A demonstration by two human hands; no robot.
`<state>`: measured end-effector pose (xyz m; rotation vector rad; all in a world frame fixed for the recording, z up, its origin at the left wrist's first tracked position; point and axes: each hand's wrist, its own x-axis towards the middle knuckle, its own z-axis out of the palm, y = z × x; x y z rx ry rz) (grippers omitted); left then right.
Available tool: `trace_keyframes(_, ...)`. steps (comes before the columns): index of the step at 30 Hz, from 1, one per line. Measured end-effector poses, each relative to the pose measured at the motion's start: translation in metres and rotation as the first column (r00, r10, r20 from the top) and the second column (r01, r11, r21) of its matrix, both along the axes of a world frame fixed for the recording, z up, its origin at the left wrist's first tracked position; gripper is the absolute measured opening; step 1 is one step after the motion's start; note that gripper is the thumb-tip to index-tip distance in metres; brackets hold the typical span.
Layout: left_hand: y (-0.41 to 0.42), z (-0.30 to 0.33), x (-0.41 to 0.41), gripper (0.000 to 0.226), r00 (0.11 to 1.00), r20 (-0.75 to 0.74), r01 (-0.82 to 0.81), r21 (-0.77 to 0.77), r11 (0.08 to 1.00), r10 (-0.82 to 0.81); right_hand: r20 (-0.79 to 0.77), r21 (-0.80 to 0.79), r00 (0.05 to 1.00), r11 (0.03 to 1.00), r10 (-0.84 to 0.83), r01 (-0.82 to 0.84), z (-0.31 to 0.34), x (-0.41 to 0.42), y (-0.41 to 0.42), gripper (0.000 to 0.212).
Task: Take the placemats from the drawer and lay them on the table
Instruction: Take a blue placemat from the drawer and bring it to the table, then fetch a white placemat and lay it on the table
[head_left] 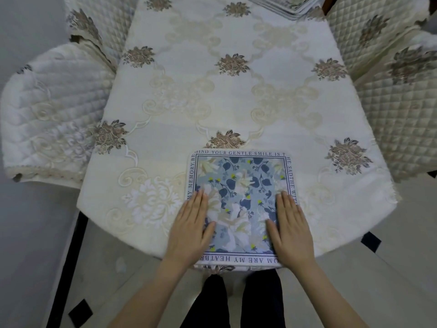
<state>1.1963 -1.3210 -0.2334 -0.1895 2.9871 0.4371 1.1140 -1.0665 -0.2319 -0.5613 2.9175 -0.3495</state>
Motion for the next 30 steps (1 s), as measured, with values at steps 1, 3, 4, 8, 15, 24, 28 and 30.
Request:
trace_keyframes(1,0.000,0.001,0.000,0.067,1.000,0.001,0.001,0.008,1.000,-0.001,0.001,0.001,1.000,1.000,0.006,-0.006,0.001,0.001,0.000,0.066)
trace_keyframes(3,-0.001,0.005,0.001,0.067,1.000,-0.006,0.007,0.023,1.000,-0.007,0.015,-0.002,1.000,1.000,0.017,-0.017,0.004,0.001,-0.001,0.067)
trace_keyframes(4,-0.001,0.008,0.000,0.067,1.000,0.000,0.013,0.028,1.000,-0.013,0.022,-0.005,0.999,1.000,0.024,-0.024,0.006,0.001,-0.001,0.068)
trace_keyframes(8,0.000,0.036,-0.012,0.072,0.991,0.125,0.046,-0.003,0.999,-0.045,0.140,-0.113,0.989,0.993,0.051,-0.035,0.031,-0.007,0.002,0.066)
trace_keyframes(15,0.028,0.134,-0.046,0.035,0.999,-0.038,0.028,0.107,0.994,-0.024,0.250,-0.567,0.944,0.758,-0.214,0.321,0.124,-0.001,0.017,0.035)
trace_keyframes(24,0.137,0.229,-0.026,0.037,0.919,-0.391,0.180,0.312,0.933,-0.046,-0.039,-0.622,0.922,0.731,-0.386,0.280,0.199,0.058,0.117,0.029)
trace_keyframes(28,0.211,0.216,-0.019,0.039,0.856,-0.435,0.403,0.221,0.888,-0.280,-0.170,-0.471,0.879,0.820,-0.445,0.324,0.196,0.089,0.184,0.037)
trace_keyframes(30,0.249,0.203,-0.018,0.042,0.803,-0.419,0.520,0.143,0.842,-0.425,-0.167,-0.416,0.858,0.823,-0.486,0.386,0.186,0.104,0.221,0.046)
